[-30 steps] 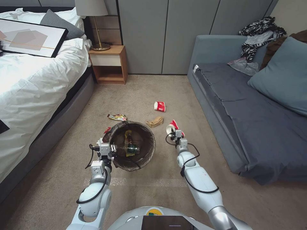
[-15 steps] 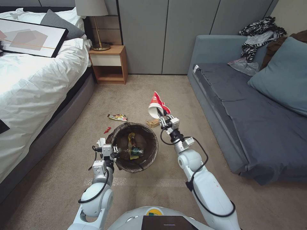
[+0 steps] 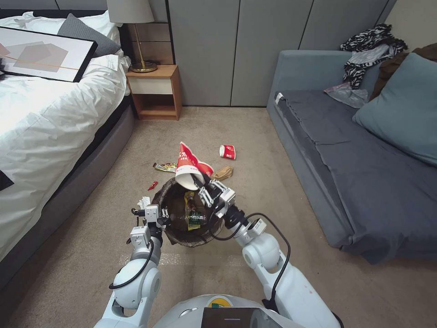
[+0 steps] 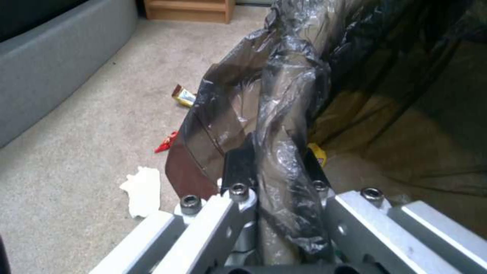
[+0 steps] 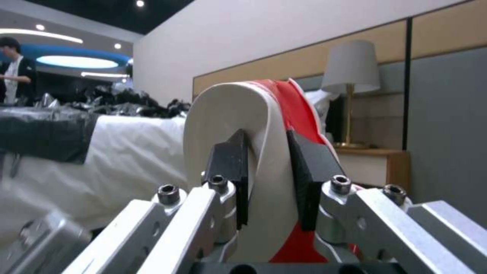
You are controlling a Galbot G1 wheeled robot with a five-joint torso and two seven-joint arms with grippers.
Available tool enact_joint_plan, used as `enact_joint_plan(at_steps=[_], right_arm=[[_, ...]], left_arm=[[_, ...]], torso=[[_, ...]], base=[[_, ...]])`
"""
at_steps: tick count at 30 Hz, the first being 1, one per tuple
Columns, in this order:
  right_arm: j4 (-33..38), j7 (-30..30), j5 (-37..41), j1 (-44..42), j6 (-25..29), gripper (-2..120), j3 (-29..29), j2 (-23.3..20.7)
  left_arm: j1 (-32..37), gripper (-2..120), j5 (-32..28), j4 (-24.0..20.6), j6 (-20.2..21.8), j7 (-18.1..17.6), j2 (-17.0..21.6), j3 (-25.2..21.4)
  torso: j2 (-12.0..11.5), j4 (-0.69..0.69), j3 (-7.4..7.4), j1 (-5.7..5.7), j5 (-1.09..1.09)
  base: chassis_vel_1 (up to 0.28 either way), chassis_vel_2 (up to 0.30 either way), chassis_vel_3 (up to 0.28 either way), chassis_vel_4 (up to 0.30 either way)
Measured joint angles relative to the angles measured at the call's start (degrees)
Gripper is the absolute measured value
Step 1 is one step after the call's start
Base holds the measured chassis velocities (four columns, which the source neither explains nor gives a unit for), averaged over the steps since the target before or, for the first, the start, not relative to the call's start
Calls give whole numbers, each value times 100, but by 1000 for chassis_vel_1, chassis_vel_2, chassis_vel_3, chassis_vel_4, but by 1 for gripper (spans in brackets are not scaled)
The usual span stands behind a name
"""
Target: Pick up the trash bin, then pick up the garbage from the floor and place it into the trash bin.
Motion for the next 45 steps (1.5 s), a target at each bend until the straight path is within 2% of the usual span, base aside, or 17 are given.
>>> enact_joint_plan(at_steps=[8, 23, 30, 32, 34, 35, 37, 38, 41, 42, 45], right_arm=[[-329, -26, -181, -319, 210, 17, -23, 42], [-1010, 52, -308, -311, 353, 17, -32, 131], [-1146, 91, -360, -305, 351, 33, -28, 137], [-1163, 100, -368, -310, 351, 45, -23, 133], [-1164, 101, -369, -313, 351, 46, -23, 132], [-1164, 103, -373, -318, 351, 55, -22, 130], [-1164, 103, -373, -319, 351, 55, -22, 129], [-1164, 106, -373, -322, 350, 65, -20, 127], [-1164, 107, -373, -321, 349, 65, -20, 127], [-1164, 115, -377, -323, 342, 82, -19, 124], [-1164, 118, -382, -320, 333, 91, -16, 119]], left_arm=[[-23, 3, 5, 2, 0, -4, -9, 6], [-17, 3, 13, -1, -10, 1, -20, 5], [-16, 3, 15, -31, -19, 7, -22, 8], [-16, 3, 15, -33, -19, 12, -22, 28], [-16, 3, 14, -32, -19, 15, -22, 29], [-18, 3, 15, -32, -19, 12, -20, 27], [-18, 3, 15, -32, -19, 12, -20, 27], [-19, 3, 16, -33, -19, 11, -20, 27], [-20, 3, 16, -33, -19, 11, -20, 27], [-20, 3, 17, -33, -19, 11, -19, 29], [-19, 3, 20, -34, -18, 11, -20, 39]], torso=[[0, 0, 0, 0, 0], [0, 0, 0, 0, 0], [0, 0, 1, 0, 1], [0, 0, 1, 0, 0], [-1, -1, 1, 0, 0], [-1, -1, 1, 0, 0], [-1, -1, 1, 0, 0], [0, 0, 0, 0, 1], [-1, 0, 0, 0, 1], [-1, 0, 1, 0, 0], [-1, 0, 1, 0, 0]], base=[[0, 0, 0, 0], [0, 0, 0, 0], [0, 0, 0, 0], [0, 0, 0, 0], [0, 0, 0, 0], [0, 0, 0, 0], [0, 0, 0, 0], [0, 0, 0, 0], [0, 0, 0, 0], [0, 0, 0, 0], [0, 0, 0, 0]])
